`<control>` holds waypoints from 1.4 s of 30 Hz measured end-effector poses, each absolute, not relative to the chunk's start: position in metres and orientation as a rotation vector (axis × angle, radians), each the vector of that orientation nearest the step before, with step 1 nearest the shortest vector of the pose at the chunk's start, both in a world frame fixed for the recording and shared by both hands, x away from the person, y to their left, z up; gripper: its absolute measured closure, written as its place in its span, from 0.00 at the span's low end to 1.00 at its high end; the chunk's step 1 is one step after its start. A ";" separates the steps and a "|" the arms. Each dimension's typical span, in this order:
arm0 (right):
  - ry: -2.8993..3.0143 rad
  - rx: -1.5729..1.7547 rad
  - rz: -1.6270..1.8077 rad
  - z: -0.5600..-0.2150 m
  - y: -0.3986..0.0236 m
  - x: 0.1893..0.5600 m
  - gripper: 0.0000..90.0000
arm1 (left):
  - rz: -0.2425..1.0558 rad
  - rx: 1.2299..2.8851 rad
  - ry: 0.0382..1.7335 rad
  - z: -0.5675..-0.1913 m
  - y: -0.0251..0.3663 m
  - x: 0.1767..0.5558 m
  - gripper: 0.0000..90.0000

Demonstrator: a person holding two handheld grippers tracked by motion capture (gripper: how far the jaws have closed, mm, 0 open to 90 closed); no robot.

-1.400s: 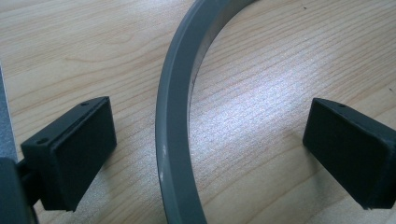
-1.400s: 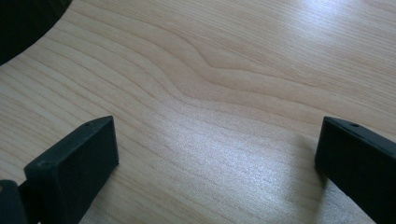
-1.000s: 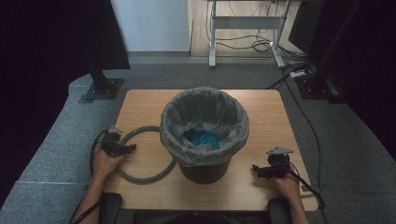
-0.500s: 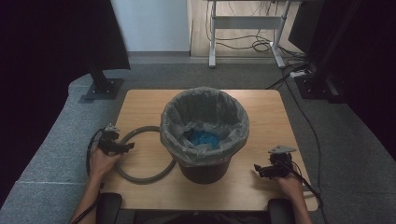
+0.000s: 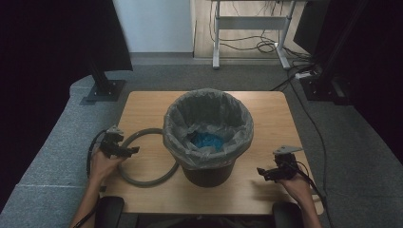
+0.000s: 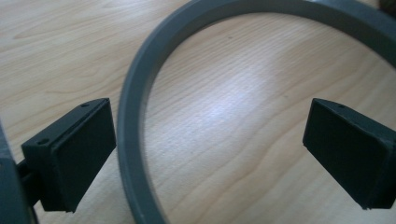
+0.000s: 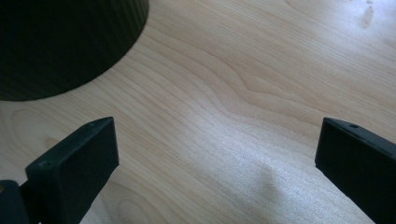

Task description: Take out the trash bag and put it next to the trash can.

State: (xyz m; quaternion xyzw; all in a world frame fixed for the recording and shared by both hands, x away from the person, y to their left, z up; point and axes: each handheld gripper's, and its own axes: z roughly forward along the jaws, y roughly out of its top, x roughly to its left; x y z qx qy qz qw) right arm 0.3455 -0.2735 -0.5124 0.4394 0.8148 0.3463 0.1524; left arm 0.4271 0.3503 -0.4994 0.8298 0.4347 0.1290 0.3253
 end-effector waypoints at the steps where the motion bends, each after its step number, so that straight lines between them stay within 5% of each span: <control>1: 2.342 1.261 0.999 -0.510 -0.273 0.345 0.00 | 0.333 2.177 1.136 -0.497 0.350 0.426 0.03; 42: 2.436 0.969 1.178 -0.368 -0.258 0.329 0.00 | 0.237 2.319 0.811 -0.381 0.308 0.390 0.01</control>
